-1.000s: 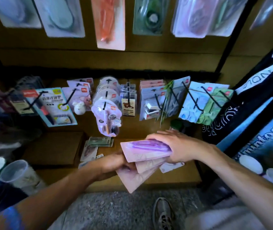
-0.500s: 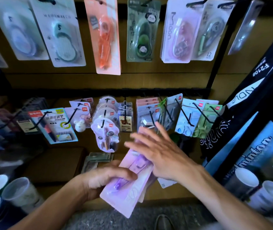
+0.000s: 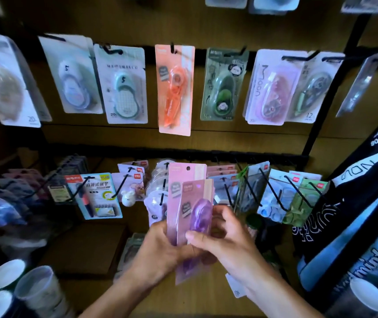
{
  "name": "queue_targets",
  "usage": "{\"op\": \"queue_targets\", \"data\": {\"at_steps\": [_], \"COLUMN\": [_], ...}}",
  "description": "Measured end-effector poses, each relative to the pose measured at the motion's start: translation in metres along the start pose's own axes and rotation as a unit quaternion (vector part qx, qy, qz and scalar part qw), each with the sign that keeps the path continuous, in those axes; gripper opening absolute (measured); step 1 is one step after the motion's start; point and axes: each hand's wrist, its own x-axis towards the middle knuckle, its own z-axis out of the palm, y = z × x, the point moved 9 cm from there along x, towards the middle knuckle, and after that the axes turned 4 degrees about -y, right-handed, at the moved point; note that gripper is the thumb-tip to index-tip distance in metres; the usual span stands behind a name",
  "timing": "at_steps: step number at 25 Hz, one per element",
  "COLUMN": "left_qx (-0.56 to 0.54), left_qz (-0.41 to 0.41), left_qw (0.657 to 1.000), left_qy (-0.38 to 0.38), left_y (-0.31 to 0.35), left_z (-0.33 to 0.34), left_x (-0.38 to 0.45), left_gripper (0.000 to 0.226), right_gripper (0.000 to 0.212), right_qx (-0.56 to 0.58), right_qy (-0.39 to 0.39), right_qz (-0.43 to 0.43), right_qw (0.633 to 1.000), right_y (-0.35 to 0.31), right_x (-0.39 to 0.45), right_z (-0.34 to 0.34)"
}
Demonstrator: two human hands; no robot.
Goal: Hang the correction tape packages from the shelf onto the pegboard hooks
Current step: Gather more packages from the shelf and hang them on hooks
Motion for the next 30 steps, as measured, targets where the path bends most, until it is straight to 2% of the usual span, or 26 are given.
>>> {"op": "queue_targets", "data": {"at_steps": [2,4,6,8,9,12,14,19,25,27,30], "left_qx": [-0.035,-0.107,-0.139,-0.111,-0.108,-0.143,-0.168,-0.204,-0.215,-0.221,-0.216], "left_qz": [-0.009,-0.05,-0.064,-0.047,-0.039,-0.012,-0.013,-0.031,-0.017,-0.022,-0.015], "left_qw": [0.999,0.993,0.987,0.986,0.984,0.982,0.98,0.974,0.961,0.959,0.965], "left_qy": [0.004,0.013,0.051,0.118,0.136,0.12,0.11,0.096,0.175,0.175,0.15], "left_y": [0.001,-0.004,-0.001,0.004,0.008,0.015,0.015,0.016,0.012,0.008,0.01], "left_z": [-0.003,-0.004,-0.012,-0.028,-0.031,-0.03,-0.031,-0.034,-0.055,-0.059,-0.056], "left_x": [-0.001,-0.001,0.0,-0.001,-0.001,0.001,0.005,0.005,-0.002,-0.004,-0.004], "left_gripper": [0.021,0.032,0.035,0.024,0.03,0.073,0.082,0.052,0.038,0.037,0.05], "right_gripper": [0.039,0.043,0.05,0.049,0.046,0.041,0.043,0.045,0.028,0.031,0.036], "right_qx": [0.058,0.114,0.145,0.157,0.166,0.185,0.187,0.192,0.214,0.191,0.181], "right_qy": [0.018,0.036,0.059,0.075,0.08,0.077,0.062,0.06,0.056,0.058,0.07], "right_qz": [0.012,0.011,0.004,-0.001,-0.002,-0.012,-0.023,-0.06,-0.063,-0.067,-0.074], "right_qw": [0.998,0.993,0.988,0.985,0.983,0.98,0.98,0.978,0.973,0.978,0.978], "right_y": [-0.001,-0.006,-0.011,-0.01,-0.011,-0.015,-0.023,-0.039,-0.038,-0.036,-0.039], "right_x": [0.002,0.003,0.001,0.001,0.0,-0.001,-0.002,0.003,0.007,0.01,0.011], "right_z": [-0.002,-0.009,-0.014,-0.018,-0.019,-0.019,-0.015,-0.009,0.002,0.003,0.001]}}
